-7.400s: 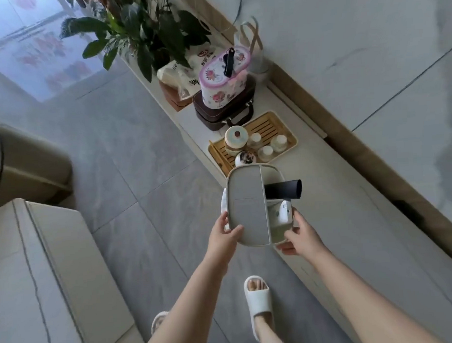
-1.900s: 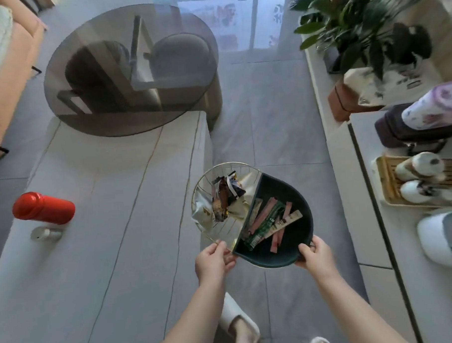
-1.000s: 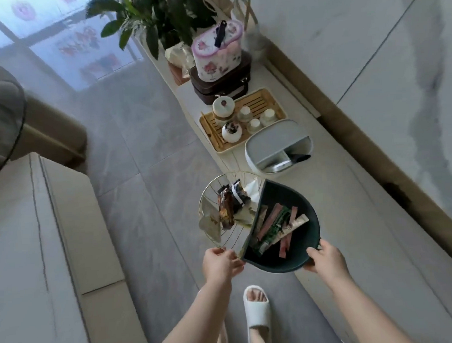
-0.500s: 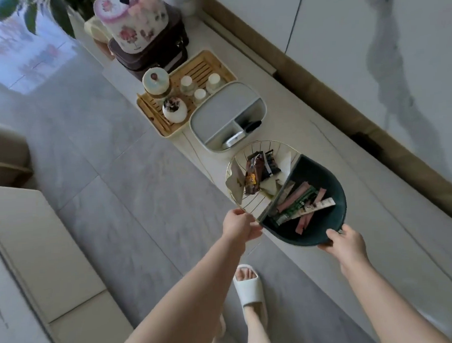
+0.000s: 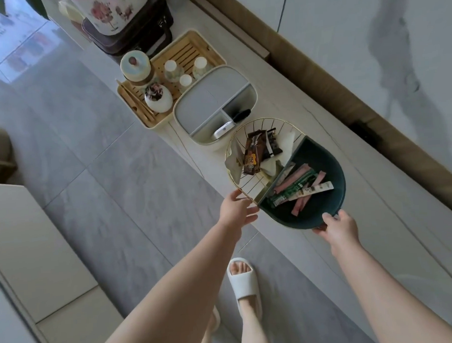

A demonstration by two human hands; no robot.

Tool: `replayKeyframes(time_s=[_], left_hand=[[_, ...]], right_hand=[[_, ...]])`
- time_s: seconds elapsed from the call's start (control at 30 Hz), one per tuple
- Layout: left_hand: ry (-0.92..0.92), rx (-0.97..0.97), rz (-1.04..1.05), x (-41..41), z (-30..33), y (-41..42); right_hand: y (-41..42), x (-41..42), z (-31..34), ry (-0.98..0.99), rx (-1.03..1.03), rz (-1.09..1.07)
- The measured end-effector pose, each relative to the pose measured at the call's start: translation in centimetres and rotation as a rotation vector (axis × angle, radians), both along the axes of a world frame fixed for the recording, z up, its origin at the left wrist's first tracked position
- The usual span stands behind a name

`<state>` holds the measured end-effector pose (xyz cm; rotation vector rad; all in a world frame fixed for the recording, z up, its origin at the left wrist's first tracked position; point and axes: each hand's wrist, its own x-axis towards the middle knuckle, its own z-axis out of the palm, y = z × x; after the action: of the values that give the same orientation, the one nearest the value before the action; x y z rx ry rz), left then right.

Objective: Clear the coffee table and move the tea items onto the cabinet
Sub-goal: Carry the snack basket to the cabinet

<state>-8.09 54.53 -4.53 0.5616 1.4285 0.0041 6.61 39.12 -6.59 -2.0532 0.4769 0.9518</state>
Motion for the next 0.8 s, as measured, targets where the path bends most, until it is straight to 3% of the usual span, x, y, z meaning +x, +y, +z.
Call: replayKeyframes(time_s=[0.13,0.3,0.47,0.57,0.8], left_hand=[[0.027,0.064,-0.129,-0.6,0.6,-0.3],[0.091,0.135,-0.296,-3.2,2.7,-1.5],[0.171,0.216,-0.338,-9.0,5.7,-3.7],[0.251,0.246,-0.264,-14.2,7.6,-4.9],[0.315,0.202,0.15,-26.8,11.7,-5.8]], right_hand=[[0.2,-0.2,0.6,0.086,-0.104,0.18],[0.2,-2.2,4.2,0.008,-0.258,0.616],[1.7,-7.1,8.4,-0.049,-0.177,0.944],[4.1,-11.0,10.2,-0.039,-0.117,1.146],[9.3,-23.0,13.4,-0.008,-0.047,1.593]])
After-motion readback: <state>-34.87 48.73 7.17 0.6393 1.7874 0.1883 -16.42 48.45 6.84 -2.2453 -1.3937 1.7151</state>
